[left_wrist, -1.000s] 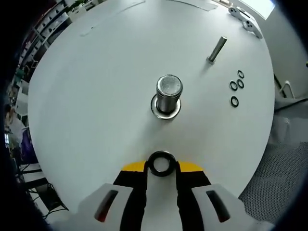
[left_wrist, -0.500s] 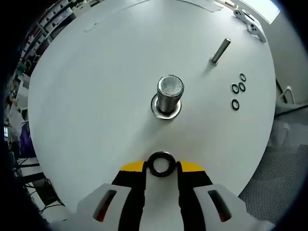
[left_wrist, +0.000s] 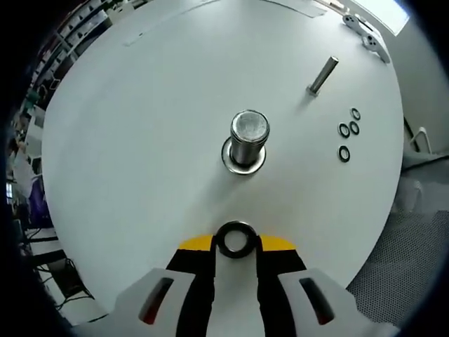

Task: Place the washer onto the threaded stud by aligning its center hole with the stud, sliding it down to the base, and recovering from edge contact or off-axis alignment until the washer reaches the visible bottom stop.

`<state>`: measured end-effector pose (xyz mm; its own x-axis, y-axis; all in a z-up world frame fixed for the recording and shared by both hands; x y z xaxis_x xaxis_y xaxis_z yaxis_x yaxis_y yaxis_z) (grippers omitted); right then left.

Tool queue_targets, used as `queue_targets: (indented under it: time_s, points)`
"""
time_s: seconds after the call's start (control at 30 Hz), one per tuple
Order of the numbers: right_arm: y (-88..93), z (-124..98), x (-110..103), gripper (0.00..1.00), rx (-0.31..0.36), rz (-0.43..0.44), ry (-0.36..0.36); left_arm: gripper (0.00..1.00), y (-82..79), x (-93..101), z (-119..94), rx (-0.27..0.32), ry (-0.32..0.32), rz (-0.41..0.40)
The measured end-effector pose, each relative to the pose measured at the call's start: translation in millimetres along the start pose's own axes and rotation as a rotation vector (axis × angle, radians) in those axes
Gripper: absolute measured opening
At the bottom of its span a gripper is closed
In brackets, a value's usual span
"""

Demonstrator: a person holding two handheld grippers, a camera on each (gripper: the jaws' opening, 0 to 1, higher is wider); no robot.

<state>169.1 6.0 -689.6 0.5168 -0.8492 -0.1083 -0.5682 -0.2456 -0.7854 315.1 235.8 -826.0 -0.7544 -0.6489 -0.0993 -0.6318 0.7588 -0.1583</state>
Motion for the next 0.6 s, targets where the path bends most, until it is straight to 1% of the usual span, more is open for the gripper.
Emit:
queue_targets:
  time_s: [0.17,0.3,0.43,0.6]
  points:
    - [-0.4,-0.1,0.0,0.34,0.004,0.001,-0.001,0.19,0.4,1.1,0.6,0.011,-0.006,0.009]
    - [-1.2,-0.4,-0.2,0.34,0.009,0.005,-0.004,0.19,3.2,3.5,0.5,-0.005,0.013,0.02]
    - [-1.5,0.1,-0.6,0.34,0.008,0.003,-0.007,0.19,4.0,3.9,-0.4,-0.002,0.016,0.022]
    - [-1.3,0.1,-0.4,0.34,0.008,0.007,-0.006,0.19,-11.5,4.4,-11.8,0.065,0.013,0.033]
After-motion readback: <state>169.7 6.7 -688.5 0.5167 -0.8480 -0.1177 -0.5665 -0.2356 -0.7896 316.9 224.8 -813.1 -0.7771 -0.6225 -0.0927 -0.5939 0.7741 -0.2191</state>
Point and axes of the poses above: the point that each gripper's makers call its tool centre point, and the gripper's own axes: z roughly forward along the fingers, x roughly to its right, y roughly out of its underside, the point moved 3 cm from there along -z, roughly backward along the fingers, and after that the axes turned 6 degrees about -y, right-handed, at the moved point
